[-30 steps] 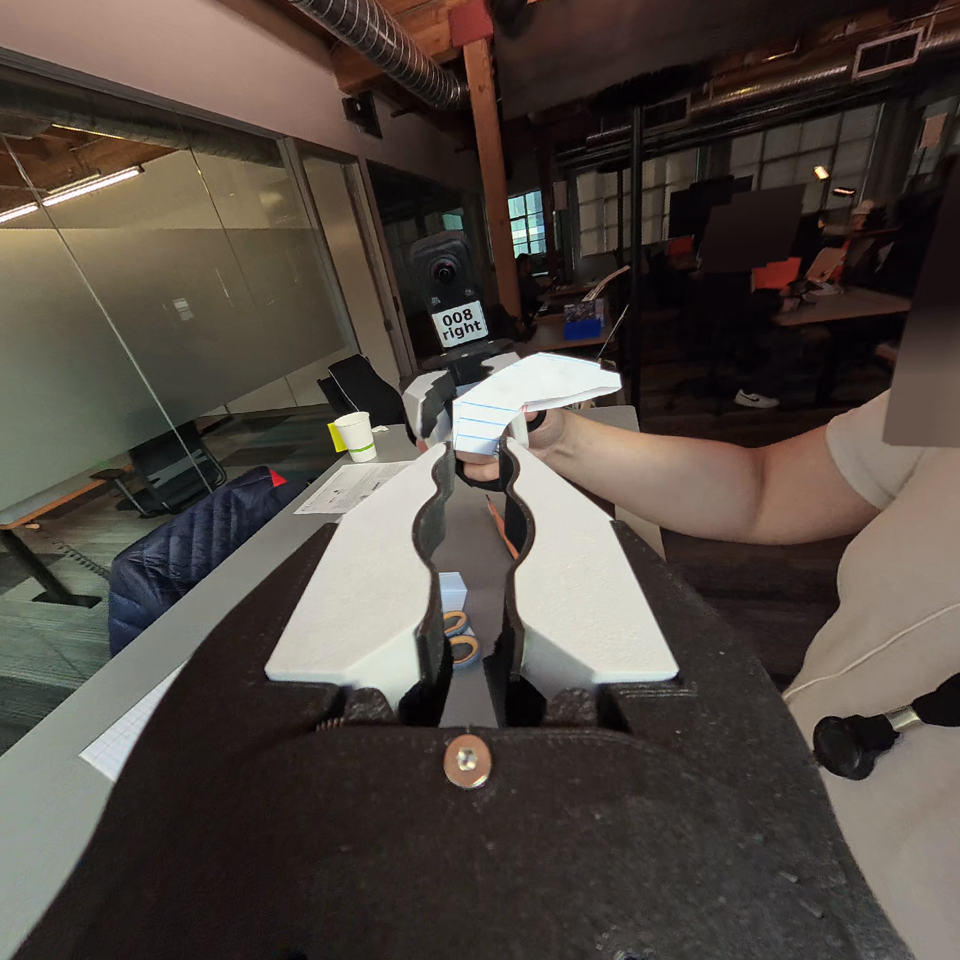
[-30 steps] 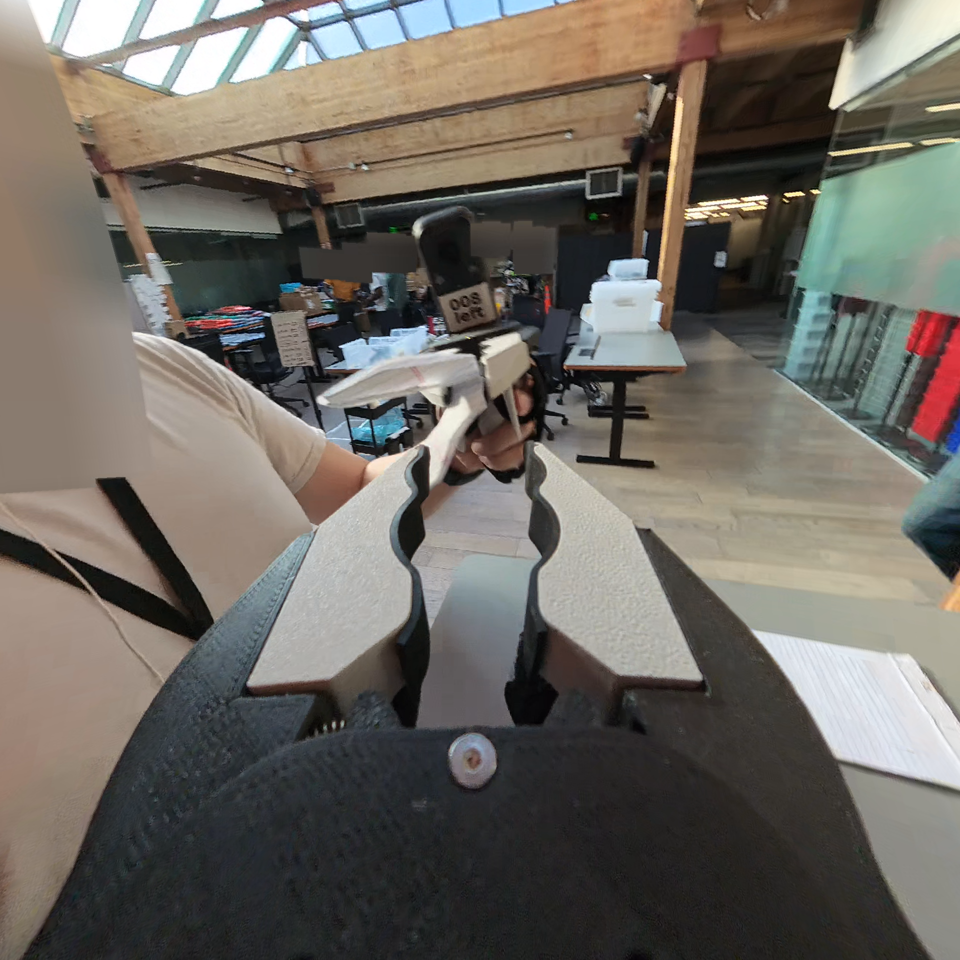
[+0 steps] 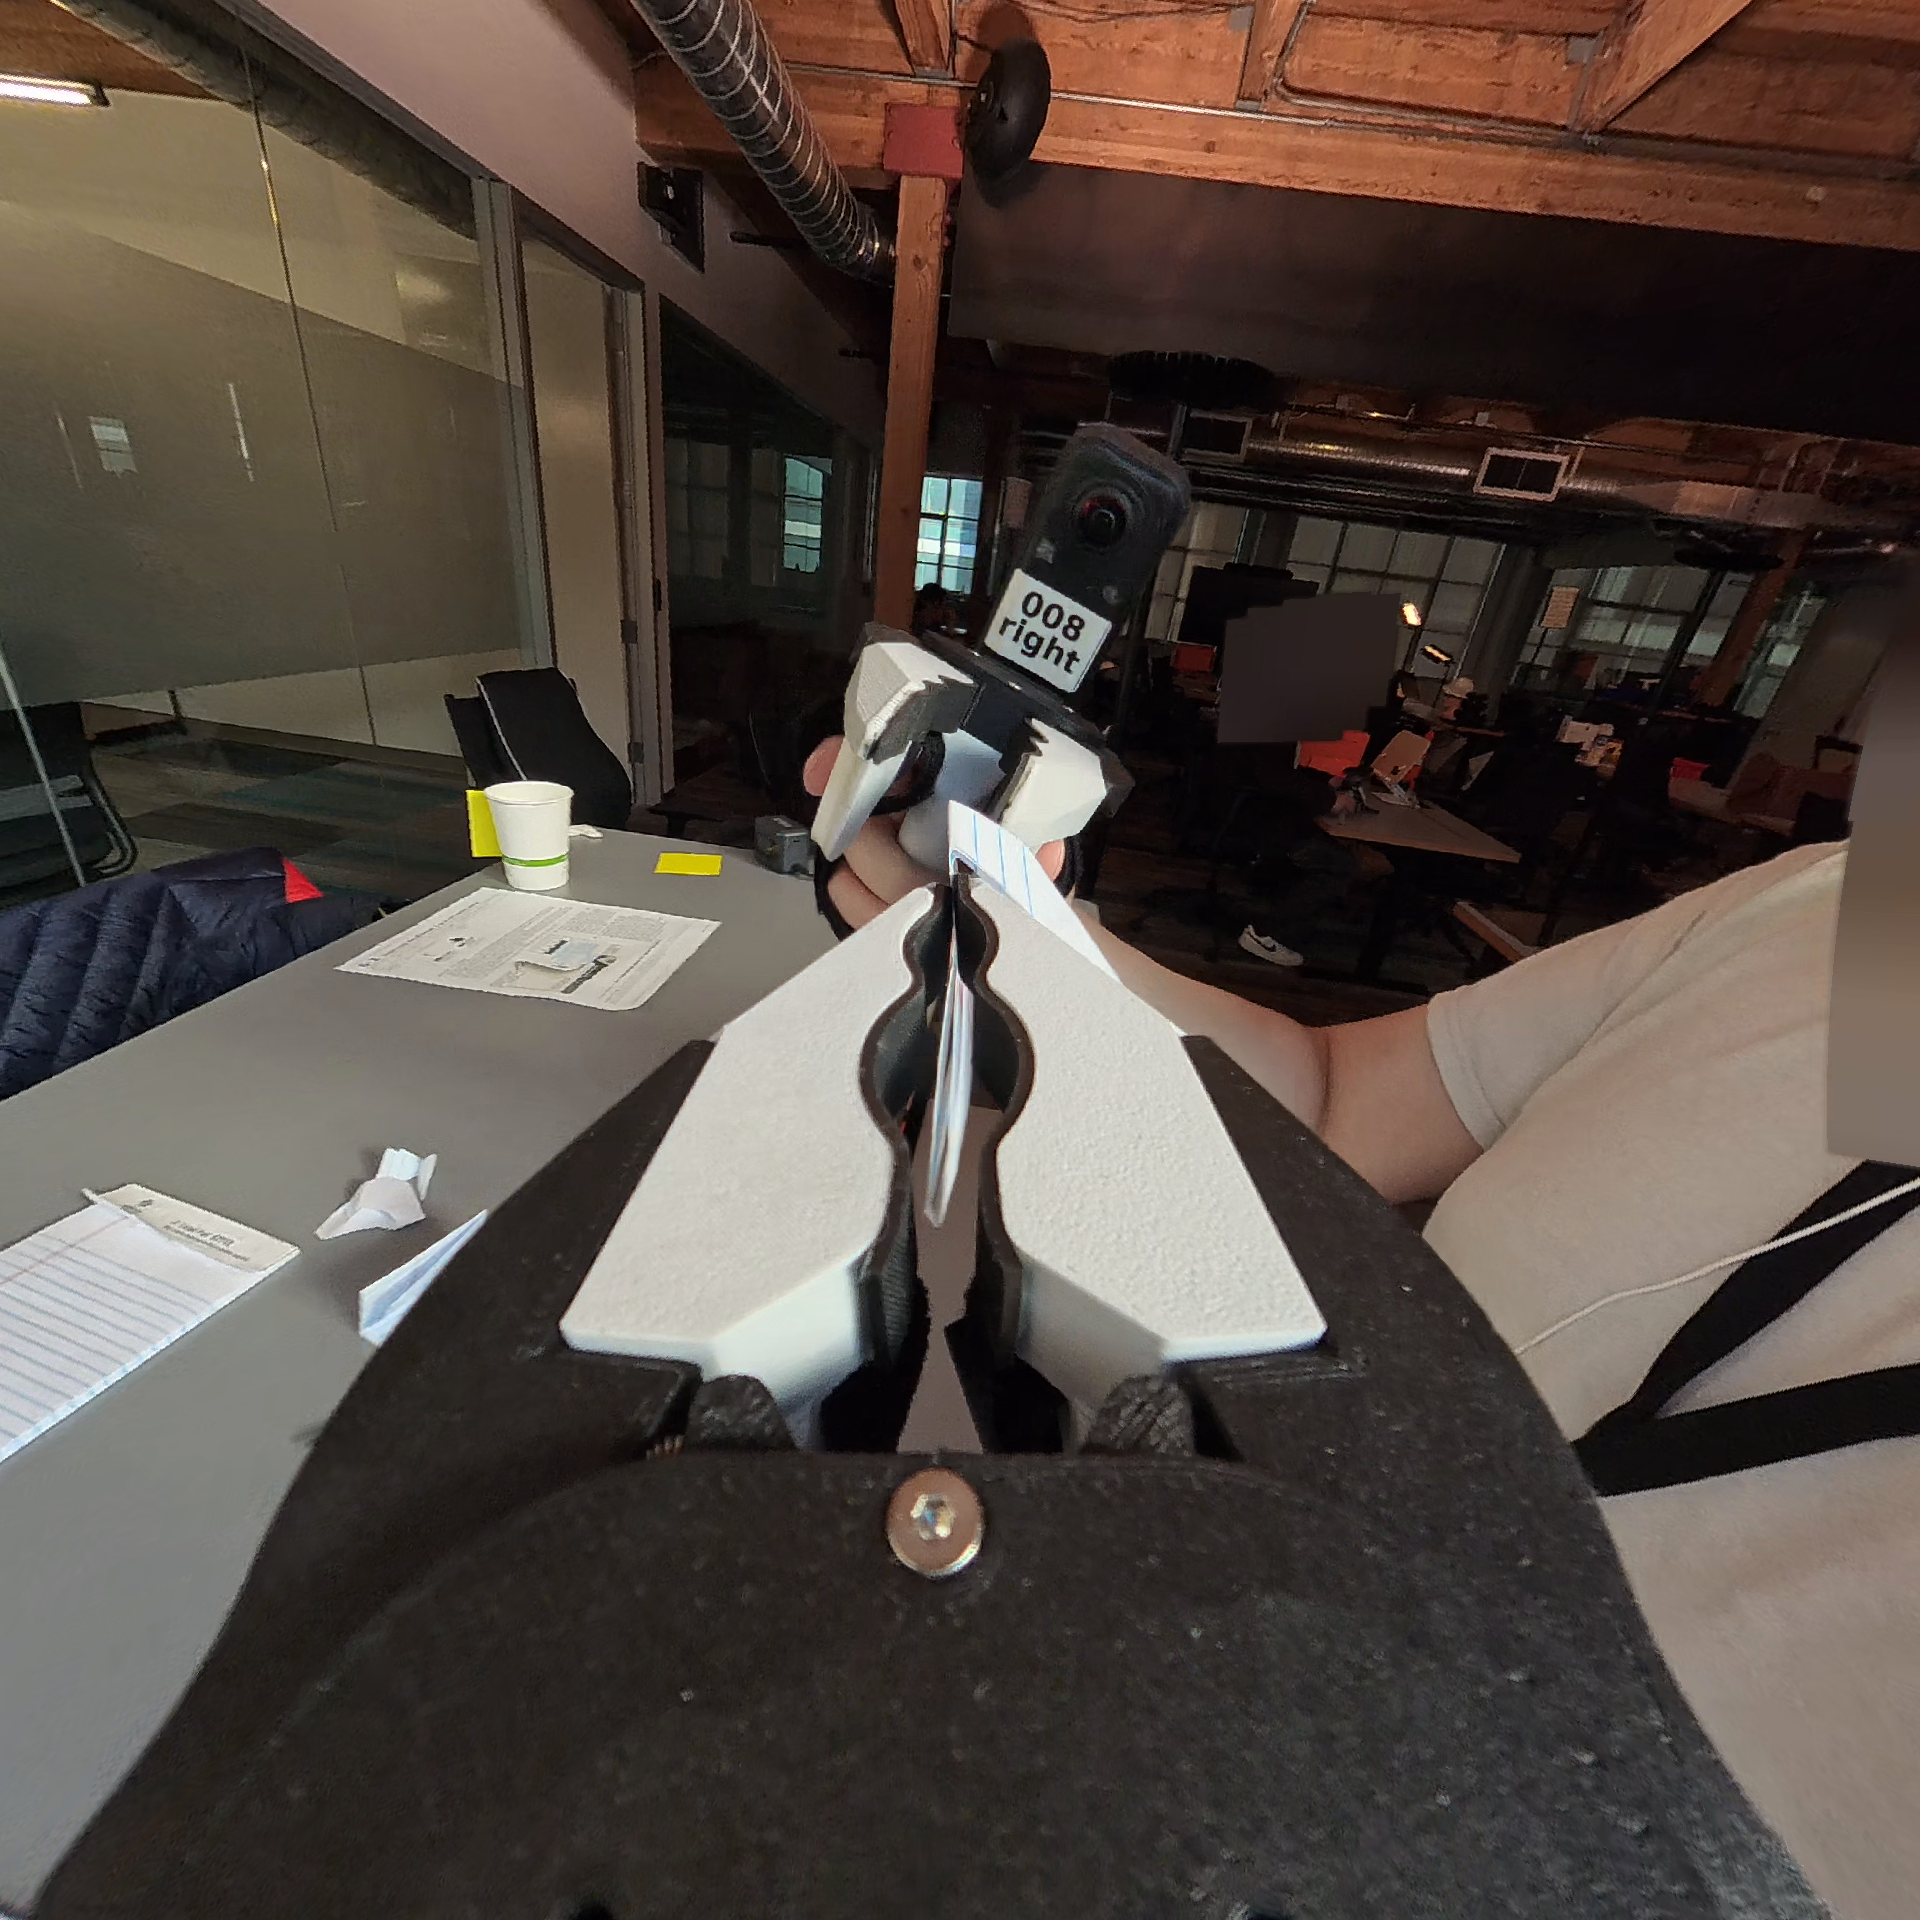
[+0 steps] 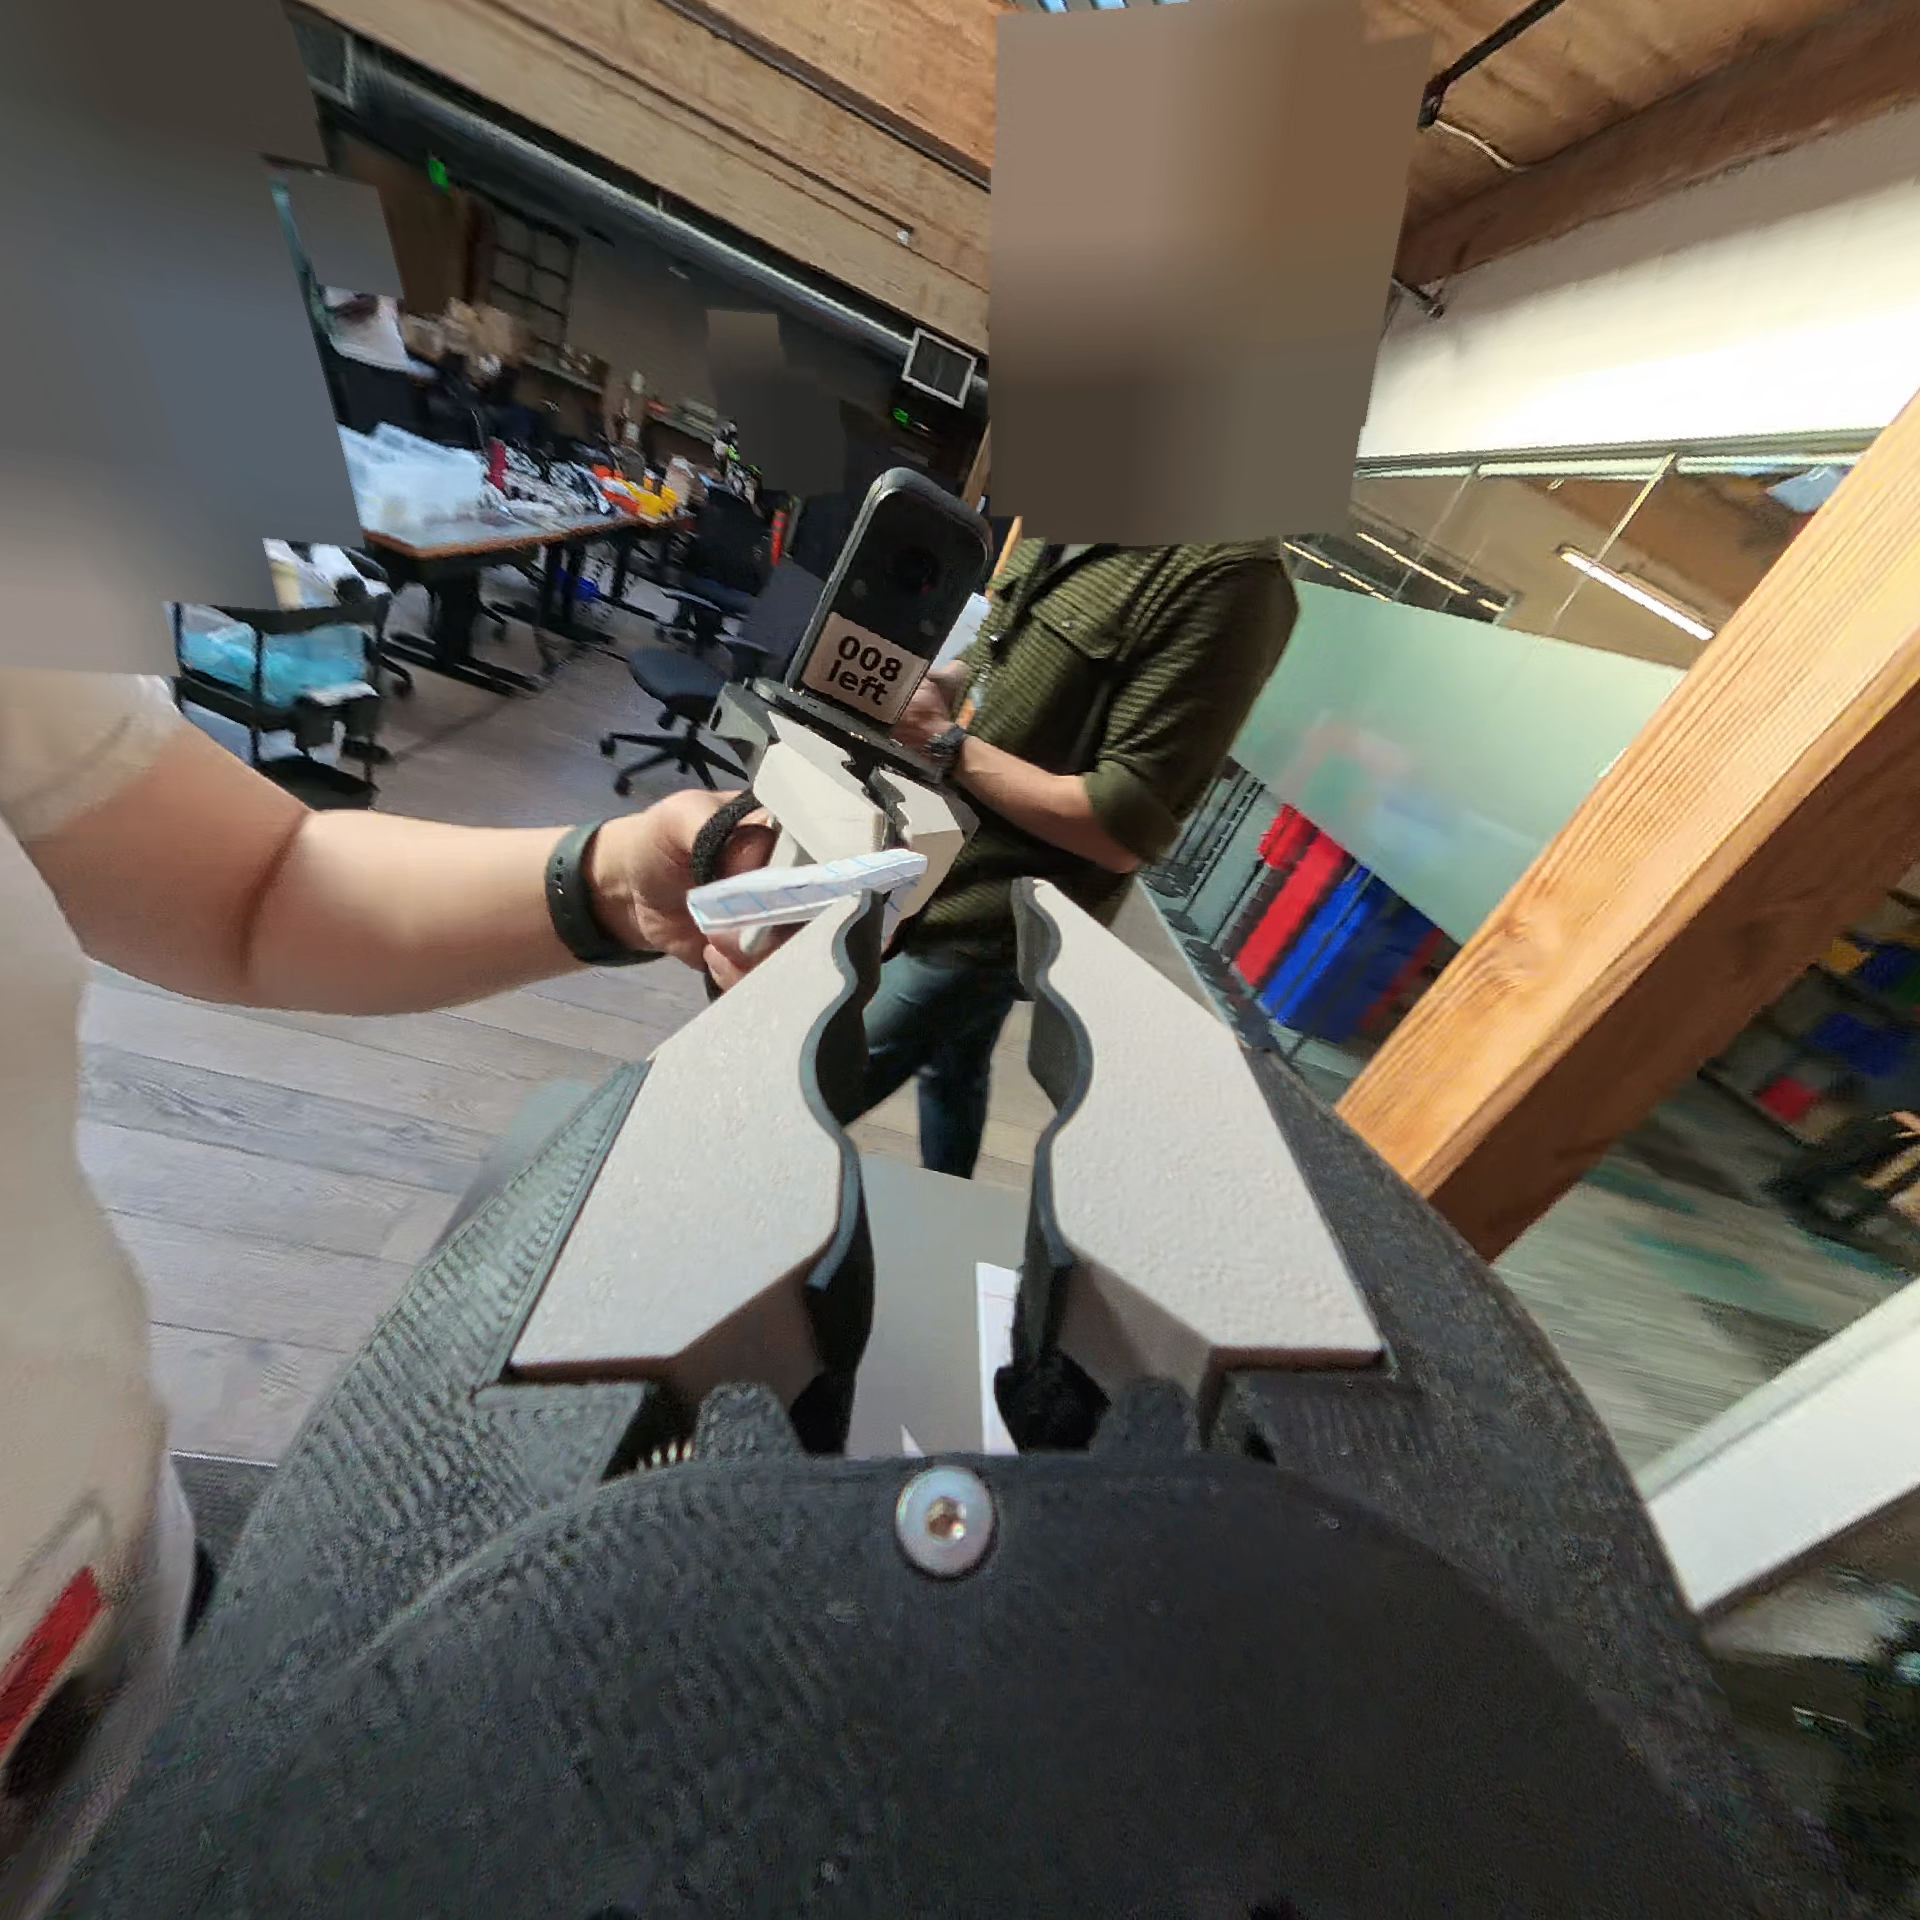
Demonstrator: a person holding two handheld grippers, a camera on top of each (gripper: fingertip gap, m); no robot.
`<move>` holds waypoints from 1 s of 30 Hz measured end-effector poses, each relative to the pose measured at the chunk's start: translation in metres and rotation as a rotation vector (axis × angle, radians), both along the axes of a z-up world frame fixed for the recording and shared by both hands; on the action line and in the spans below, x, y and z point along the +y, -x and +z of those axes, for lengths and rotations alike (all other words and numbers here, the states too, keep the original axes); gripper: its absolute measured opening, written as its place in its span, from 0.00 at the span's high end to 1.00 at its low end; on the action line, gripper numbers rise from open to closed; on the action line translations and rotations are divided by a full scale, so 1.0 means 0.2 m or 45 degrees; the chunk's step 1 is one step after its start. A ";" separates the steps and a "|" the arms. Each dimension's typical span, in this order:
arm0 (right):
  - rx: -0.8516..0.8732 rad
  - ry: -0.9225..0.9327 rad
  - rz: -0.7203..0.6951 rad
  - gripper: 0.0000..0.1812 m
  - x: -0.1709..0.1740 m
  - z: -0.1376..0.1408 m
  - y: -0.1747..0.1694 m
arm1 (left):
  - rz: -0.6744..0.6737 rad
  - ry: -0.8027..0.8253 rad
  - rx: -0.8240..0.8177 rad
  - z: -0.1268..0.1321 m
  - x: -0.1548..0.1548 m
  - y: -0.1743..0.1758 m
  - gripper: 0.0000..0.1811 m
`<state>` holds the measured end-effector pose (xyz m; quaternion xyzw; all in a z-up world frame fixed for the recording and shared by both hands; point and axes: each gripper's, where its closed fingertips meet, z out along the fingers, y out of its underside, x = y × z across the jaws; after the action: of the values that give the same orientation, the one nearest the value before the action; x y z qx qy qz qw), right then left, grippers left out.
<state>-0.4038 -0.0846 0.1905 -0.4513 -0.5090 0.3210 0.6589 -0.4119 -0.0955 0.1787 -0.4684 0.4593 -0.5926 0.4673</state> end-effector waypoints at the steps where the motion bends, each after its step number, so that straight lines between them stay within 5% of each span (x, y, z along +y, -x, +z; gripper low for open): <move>1: -0.045 -0.056 -0.034 0.87 0.00 0.00 0.01 | -0.029 0.019 -0.006 0.01 -0.01 0.00 1.00; 7: -0.230 -0.081 0.007 0.97 -0.03 -0.05 0.06 | -0.113 0.097 0.029 0.01 -0.01 -0.03 1.00; 22: 0.067 0.214 0.096 1.00 0.03 0.00 -0.06 | -0.087 0.206 -0.054 0.03 0.09 0.00 1.00; 27: 0.081 0.852 0.307 0.90 0.02 -0.07 0.00 | 0.056 -0.025 -0.027 0.03 0.10 -0.01 1.00; 30: 0.136 0.946 0.408 0.89 0.01 -0.07 0.02 | 0.057 -0.130 -0.016 0.03 0.07 -0.01 1.00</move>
<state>-0.4073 -0.0836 0.1762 -0.5563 -0.3874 0.6045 0.4184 -0.4091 -0.0824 0.1850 -0.4505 0.4755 -0.5606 0.5066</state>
